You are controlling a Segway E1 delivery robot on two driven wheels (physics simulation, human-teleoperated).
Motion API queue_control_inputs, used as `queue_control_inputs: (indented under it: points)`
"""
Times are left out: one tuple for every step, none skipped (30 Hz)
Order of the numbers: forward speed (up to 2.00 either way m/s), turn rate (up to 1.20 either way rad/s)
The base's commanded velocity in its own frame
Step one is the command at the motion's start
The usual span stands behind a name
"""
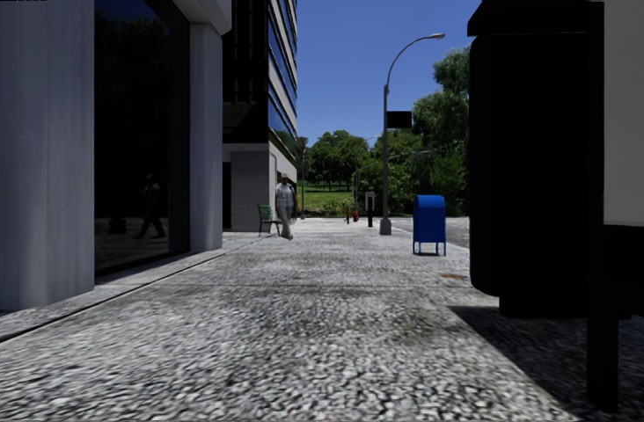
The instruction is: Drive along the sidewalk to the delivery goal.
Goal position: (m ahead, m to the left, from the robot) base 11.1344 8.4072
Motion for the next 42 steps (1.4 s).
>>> queue_control_inputs:
  points:
    - [2.00, 0.00]
    - [2.00, 0.00]
    - [2.00, 0.00]
    - [2.00, 0.00]
    - [2.00, 0.00]
    - [2.00, 0.00]
    - [2.00, 0.00]
    - [2.00, 0.00]
    - [2.00, 0.00]
    - [2.00, 0.00]
    - [2.00, 0.00]
    - [2.00, 0.00]
    - [2.00, 0.00]
    - [2.00, 0.00]
    - [2.00, 0.00]
    - [2.00, 0.00]
    - [2.00, -0.13]
    - [2.00, -0.22]
    - [2.00, -0.24]
    - [2.00, -0.24]
    - [2.00, -0.24]
    - [2.00, -0.26]
    - [2.00, -0.32]
    - [2.00, -0.32]
    - [2.00, -0.38]
    - [2.00, -0.40]
    - [2.00, -0.41]
    - [2.00, -0.41]
    - [2.00, -0.41]
    - [2.00, -0.41]
    - [2.00, -0.41]
    - [2.00, -0.41]
    - [2.00, -0.41]
    - [2.00, -0.41]
    - [2.00, -0.41]
    - [2.00, -0.41]
    - [2.00, -0.41]
    - [2.00, -0.41]
    - [2.00, -0.41]
    - [2.00, -0.41]
    - [2.00, -0.41]
    - [2.00, -0.41]
